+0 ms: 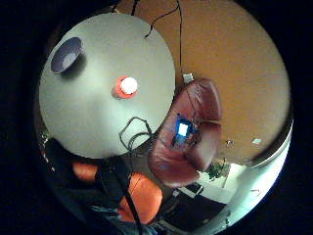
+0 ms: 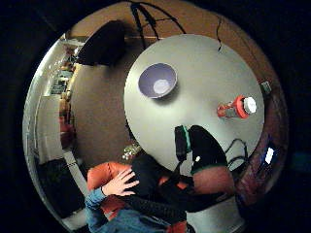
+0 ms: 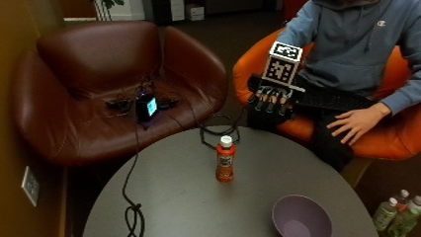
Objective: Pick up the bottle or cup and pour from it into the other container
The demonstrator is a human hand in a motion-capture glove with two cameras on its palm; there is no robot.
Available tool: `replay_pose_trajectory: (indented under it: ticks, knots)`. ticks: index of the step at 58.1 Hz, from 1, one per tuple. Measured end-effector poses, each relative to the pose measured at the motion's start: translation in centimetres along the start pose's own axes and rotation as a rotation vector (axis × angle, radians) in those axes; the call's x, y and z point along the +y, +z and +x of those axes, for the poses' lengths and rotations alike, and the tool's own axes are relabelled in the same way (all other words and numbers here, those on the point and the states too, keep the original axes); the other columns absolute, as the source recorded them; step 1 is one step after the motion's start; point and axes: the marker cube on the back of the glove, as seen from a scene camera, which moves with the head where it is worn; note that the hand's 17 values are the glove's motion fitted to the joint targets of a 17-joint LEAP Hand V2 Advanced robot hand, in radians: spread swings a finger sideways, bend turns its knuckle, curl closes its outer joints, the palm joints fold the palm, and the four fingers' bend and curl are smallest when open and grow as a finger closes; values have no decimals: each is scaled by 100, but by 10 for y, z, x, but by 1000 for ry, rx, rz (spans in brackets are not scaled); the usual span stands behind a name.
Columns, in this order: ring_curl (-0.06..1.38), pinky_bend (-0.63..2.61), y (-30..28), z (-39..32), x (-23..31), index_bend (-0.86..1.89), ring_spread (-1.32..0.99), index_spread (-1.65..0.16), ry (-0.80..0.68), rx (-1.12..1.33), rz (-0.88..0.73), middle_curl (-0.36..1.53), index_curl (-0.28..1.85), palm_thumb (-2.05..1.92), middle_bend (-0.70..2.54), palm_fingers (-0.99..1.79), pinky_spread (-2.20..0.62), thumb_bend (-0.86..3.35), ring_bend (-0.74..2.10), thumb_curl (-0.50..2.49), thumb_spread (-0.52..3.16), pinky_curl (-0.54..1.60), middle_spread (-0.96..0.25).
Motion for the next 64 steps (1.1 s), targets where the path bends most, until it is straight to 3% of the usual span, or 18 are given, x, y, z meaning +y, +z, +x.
replay_pose_trajectory:
  ticks: [7, 18, 49, 64]
  knots:
    - [11, 46, 2, 3, -2, 15, -2, -32, 9, -1, -15, 6, 8, 52, 16, 10, 18, 28, 34, 17, 72, 17, -6]
    - [16, 49, 1, 13, -12, 16, -2, -39, 49, -14, -24, 12, 15, 57, 17, 5, 23, 20, 39, 24, 96, 23, -8]
    - [23, 50, 6, 103, 6, 15, -3, -41, 146, -73, -1, 22, 23, 65, 18, 3, 24, 0, 43, 35, 108, 30, -9]
    - [25, 49, 40, 163, 31, 15, -4, -41, 213, -269, 71, 25, 23, 61, 19, 4, 24, -3, 43, 35, 105, 32, -8]
